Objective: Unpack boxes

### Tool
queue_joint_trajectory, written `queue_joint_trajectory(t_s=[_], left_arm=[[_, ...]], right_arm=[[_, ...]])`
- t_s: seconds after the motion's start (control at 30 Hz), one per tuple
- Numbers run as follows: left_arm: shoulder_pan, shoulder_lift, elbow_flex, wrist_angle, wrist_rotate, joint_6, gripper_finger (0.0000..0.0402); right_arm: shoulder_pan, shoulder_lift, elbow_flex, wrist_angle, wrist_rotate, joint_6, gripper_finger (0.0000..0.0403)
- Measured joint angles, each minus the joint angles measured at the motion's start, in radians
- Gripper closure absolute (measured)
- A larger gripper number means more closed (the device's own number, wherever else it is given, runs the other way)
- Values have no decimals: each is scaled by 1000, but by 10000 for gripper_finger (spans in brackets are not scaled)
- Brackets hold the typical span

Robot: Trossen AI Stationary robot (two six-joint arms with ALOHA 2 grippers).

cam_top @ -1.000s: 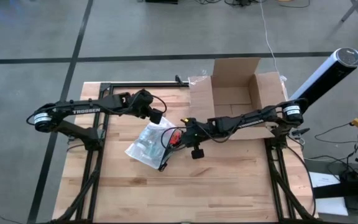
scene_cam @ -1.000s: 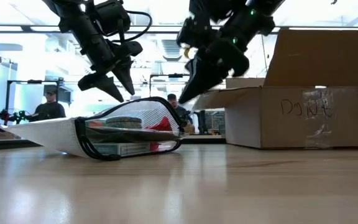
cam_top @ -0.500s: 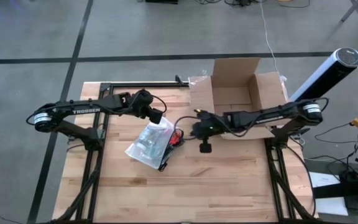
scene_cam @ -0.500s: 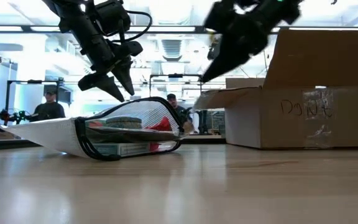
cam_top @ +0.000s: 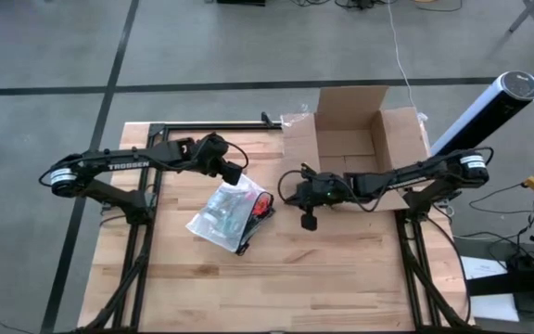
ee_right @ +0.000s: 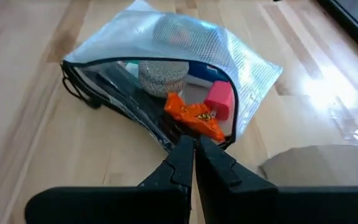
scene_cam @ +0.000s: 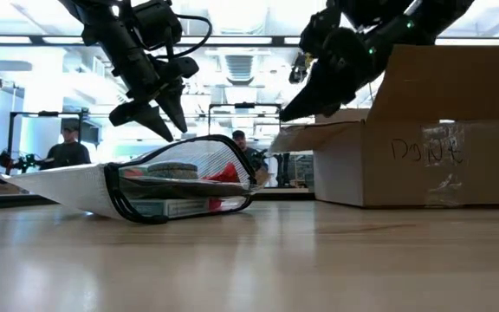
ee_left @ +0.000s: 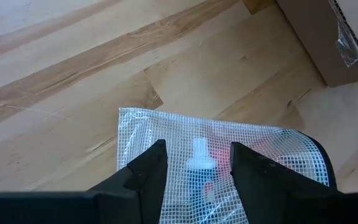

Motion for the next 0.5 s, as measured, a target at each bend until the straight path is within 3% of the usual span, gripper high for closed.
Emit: queue_joint_trajectory(t_s=[0.5], left_arm=[[0, 0, 0, -5, 6, -10, 244]], right_arm=[[38, 189, 23, 130, -103, 49, 403]])
